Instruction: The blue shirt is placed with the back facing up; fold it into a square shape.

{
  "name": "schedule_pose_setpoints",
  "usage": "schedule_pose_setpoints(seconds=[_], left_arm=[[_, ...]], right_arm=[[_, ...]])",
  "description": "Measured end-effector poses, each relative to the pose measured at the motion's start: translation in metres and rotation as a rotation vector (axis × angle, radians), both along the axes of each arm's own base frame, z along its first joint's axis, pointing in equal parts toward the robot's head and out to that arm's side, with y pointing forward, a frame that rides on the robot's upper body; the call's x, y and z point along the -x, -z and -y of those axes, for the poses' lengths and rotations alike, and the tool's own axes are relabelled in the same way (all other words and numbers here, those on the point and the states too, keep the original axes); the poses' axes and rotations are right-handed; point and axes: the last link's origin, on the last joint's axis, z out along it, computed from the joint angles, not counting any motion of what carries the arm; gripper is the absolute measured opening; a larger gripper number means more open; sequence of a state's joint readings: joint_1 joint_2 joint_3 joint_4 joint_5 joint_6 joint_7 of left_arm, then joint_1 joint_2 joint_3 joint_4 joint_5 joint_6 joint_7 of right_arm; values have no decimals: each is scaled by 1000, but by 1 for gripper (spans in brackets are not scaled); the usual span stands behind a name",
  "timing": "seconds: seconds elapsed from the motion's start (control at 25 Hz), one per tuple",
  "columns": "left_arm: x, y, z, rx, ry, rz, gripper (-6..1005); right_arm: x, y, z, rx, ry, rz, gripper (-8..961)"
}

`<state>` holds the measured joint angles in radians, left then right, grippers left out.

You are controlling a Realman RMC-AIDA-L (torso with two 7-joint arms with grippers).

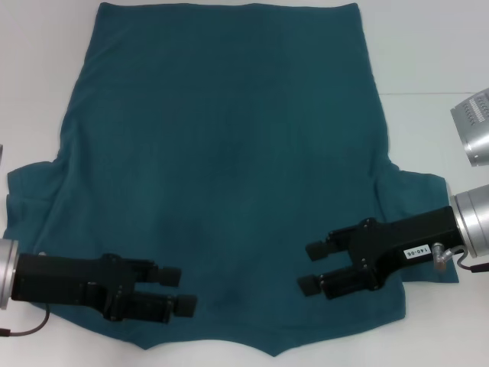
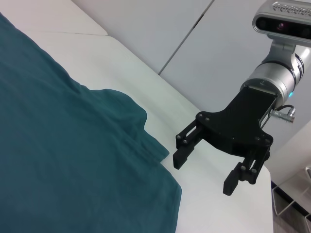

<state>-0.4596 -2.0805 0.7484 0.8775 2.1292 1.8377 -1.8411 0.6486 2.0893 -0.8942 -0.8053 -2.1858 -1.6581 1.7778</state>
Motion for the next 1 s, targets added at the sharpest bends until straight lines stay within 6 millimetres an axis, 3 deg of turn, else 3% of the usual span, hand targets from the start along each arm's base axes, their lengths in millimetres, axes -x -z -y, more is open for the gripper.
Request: schedule_pose_setpoints(seconds=[0.6, 0.72, 1.0], left_arm=[[0, -3, -2, -7, -19, 2, 795], [9, -15, -13, -88, -146, 22, 795], [58, -59, -40, -319, -737, 167, 795]], right_arm=[[-1, -1, 1, 3, 12, -5, 760], [-1, -8, -8, -39, 132, -41, 760], [-10, -48, -49, -140, 628, -140, 760]])
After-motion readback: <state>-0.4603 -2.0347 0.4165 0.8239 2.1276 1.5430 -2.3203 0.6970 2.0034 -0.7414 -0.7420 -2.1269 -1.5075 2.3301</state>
